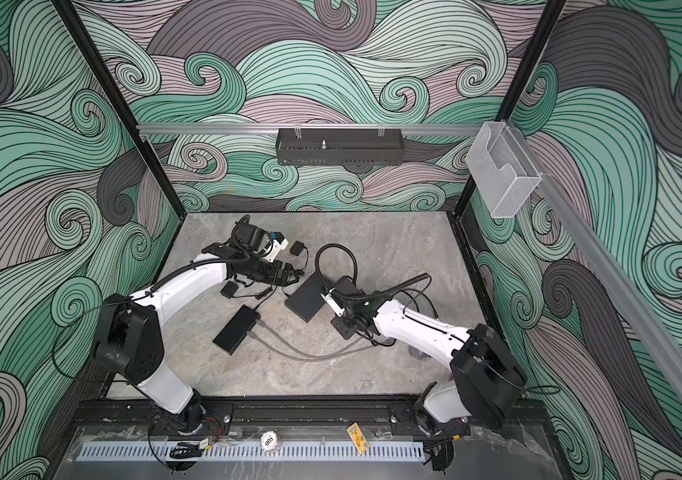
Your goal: Insert the plug into the switch port
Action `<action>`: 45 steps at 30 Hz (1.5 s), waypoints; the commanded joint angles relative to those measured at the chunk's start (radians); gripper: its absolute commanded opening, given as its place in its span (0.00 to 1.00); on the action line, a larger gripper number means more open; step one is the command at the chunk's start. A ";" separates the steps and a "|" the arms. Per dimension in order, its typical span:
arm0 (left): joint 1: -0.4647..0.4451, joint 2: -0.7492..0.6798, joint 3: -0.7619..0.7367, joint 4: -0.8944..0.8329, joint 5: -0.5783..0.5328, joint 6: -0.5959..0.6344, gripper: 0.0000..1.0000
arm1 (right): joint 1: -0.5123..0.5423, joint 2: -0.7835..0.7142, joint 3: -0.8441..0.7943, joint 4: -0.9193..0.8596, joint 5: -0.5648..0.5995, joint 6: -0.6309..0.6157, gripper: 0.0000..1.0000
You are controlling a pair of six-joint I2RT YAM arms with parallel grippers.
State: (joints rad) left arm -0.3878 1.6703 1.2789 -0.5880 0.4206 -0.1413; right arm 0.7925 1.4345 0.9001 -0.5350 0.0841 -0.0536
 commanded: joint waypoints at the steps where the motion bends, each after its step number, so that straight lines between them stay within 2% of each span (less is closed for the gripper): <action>1: 0.002 0.041 0.026 -0.086 0.017 0.021 0.82 | 0.001 -0.004 -0.003 -0.024 -0.028 0.017 0.00; 4: -0.002 0.068 0.043 -0.116 0.023 0.032 0.75 | 0.000 0.022 0.012 -0.023 -0.037 0.012 0.00; 13: -0.007 0.074 0.045 -0.116 0.032 0.023 0.78 | -0.058 0.061 0.093 -0.032 -0.013 -0.054 0.00; 16: -0.017 0.069 0.061 -0.130 0.032 0.040 0.78 | -0.091 0.062 0.139 -0.042 0.034 -0.070 0.00; 20: -0.024 0.078 0.163 -0.158 0.003 0.064 0.76 | -0.120 0.096 0.181 -0.047 0.131 -0.086 0.00; 26: -0.023 0.188 0.355 -0.241 -0.014 0.089 0.74 | -0.136 0.123 0.166 -0.025 0.188 -0.095 0.00; 32: -0.023 0.215 0.312 -0.188 -0.006 0.095 0.73 | -0.145 0.079 0.102 0.013 0.347 -0.091 0.00; 35: -0.023 0.216 0.280 -0.173 -0.026 0.112 0.76 | -0.148 0.054 0.074 0.068 0.544 -0.078 0.00; 38: -0.024 0.211 0.278 -0.166 -0.046 0.116 0.76 | -0.160 0.015 0.054 0.140 0.643 -0.096 0.00; 40: -0.023 0.206 0.277 -0.158 -0.043 0.110 0.76 | -0.168 -0.017 0.045 0.207 0.643 -0.126 0.00; 42: -0.024 0.202 0.276 -0.154 -0.030 0.107 0.76 | -0.166 -0.039 0.048 0.248 0.585 -0.173 0.00; 44: -0.024 0.200 0.275 -0.155 -0.028 0.106 0.77 | -0.168 -0.054 0.060 0.238 0.439 -0.195 0.00; 45: -0.023 0.200 0.274 -0.155 -0.029 0.109 0.77 | -0.171 -0.057 0.069 0.216 0.339 -0.200 0.05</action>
State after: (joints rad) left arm -0.4091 1.8790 1.5478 -0.7399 0.3935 -0.0475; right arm 0.6228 1.3949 0.9497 -0.3523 0.5743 -0.2104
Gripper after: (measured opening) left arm 0.766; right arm 0.094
